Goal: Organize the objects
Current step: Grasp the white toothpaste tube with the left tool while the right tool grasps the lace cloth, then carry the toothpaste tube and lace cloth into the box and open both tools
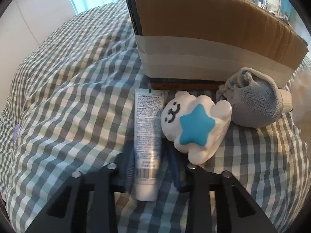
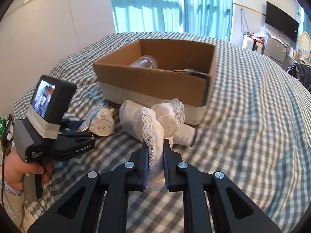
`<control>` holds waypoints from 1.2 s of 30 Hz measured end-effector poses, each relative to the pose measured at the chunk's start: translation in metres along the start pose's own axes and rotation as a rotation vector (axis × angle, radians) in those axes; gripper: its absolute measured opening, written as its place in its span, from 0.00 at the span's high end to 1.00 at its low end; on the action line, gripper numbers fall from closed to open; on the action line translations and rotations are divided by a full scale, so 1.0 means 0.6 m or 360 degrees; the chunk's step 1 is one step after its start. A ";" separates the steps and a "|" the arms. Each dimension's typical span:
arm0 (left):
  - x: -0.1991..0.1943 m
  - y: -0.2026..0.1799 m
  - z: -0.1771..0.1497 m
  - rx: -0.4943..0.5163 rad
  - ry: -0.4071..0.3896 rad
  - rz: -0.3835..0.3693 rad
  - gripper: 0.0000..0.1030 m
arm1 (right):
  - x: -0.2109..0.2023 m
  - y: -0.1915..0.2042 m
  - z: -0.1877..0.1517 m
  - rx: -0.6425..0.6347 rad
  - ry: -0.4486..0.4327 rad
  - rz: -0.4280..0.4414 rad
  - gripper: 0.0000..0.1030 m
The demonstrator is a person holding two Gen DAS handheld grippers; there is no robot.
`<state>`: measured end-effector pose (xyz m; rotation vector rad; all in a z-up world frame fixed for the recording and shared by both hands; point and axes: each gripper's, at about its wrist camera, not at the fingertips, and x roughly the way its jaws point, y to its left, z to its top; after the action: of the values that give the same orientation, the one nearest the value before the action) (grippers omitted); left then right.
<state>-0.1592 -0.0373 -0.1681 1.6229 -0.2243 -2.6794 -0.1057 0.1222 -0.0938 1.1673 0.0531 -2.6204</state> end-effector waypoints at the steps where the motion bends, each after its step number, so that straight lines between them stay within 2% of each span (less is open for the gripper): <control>1: -0.003 0.002 -0.002 -0.0025 -0.0010 -0.0003 0.76 | -0.005 -0.004 -0.002 0.0009 -0.0004 0.0005 0.88; 9: -0.066 0.001 -0.034 -0.0142 -0.0093 -0.0111 0.76 | -0.033 -0.025 -0.023 0.0047 -0.0023 -0.0001 0.88; 16: -0.130 -0.011 -0.055 -0.0190 -0.0190 -0.0108 0.76 | -0.080 -0.023 -0.031 0.0041 -0.0084 -0.0024 0.88; 27: -0.235 -0.031 -0.045 -0.0124 -0.0406 -0.0190 0.76 | -0.158 -0.006 -0.022 -0.0003 -0.0223 -0.0061 0.88; 36: -0.301 -0.042 -0.027 -0.0094 -0.0567 -0.0249 0.76 | -0.203 0.007 0.010 -0.0053 -0.0340 -0.0082 0.88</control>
<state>-0.0587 -0.0006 -0.0195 1.1829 -0.0159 -3.0467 -0.0313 0.1455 0.0001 0.8806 0.0849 -2.7621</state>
